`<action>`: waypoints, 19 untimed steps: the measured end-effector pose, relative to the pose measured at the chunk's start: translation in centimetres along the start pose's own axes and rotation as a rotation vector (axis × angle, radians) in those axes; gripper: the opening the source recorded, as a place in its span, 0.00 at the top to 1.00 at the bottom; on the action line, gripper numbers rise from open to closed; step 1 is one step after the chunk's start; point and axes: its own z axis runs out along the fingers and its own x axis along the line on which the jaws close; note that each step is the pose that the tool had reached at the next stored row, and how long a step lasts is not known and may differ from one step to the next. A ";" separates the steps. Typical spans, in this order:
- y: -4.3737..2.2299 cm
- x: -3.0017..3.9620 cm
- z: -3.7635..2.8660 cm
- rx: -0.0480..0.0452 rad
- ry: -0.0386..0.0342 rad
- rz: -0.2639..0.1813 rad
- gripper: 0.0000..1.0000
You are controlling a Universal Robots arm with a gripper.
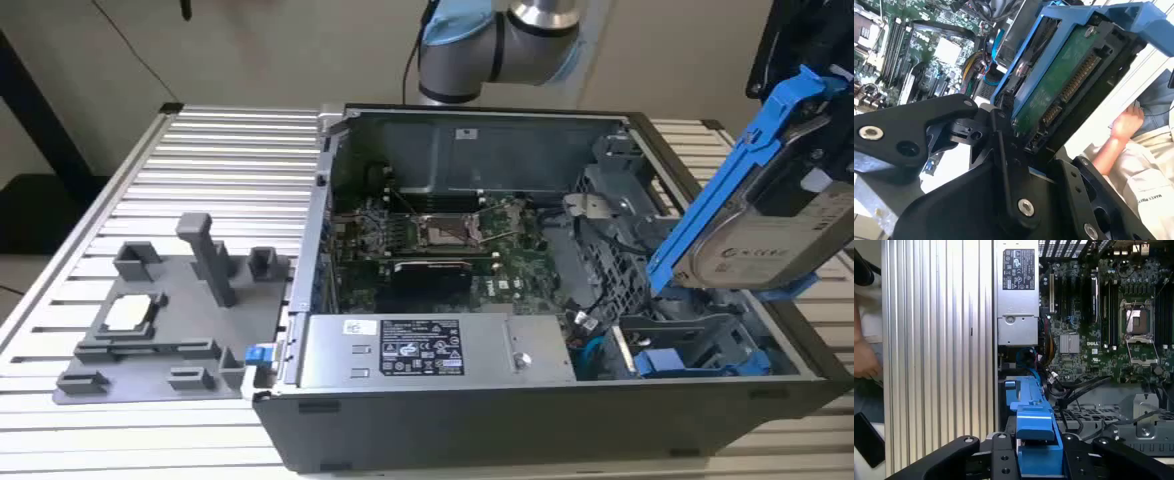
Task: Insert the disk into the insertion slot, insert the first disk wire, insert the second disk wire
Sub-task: 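Insert the disk into the insertion slot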
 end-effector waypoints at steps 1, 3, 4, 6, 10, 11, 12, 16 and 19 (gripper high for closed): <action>0.00 0.00 0.00 0.0000 0.0000 0.000 0.67; 0.00 0.00 0.00 0.0000 0.0001 0.000 0.67; 0.00 0.00 0.00 0.0000 0.0000 0.000 0.67; 0.00 0.00 0.00 0.0000 0.0000 0.000 0.67; -0.01 0.00 0.21 0.0000 0.0000 0.000 0.67; -0.01 0.00 0.29 0.0000 0.0000 0.000 0.67; -0.01 0.00 0.38 0.0000 0.0001 0.000 0.67; -0.06 0.00 0.77 0.0000 0.0001 0.000 0.67; -0.16 -0.02 1.11 0.0000 0.0003 0.000 0.67</action>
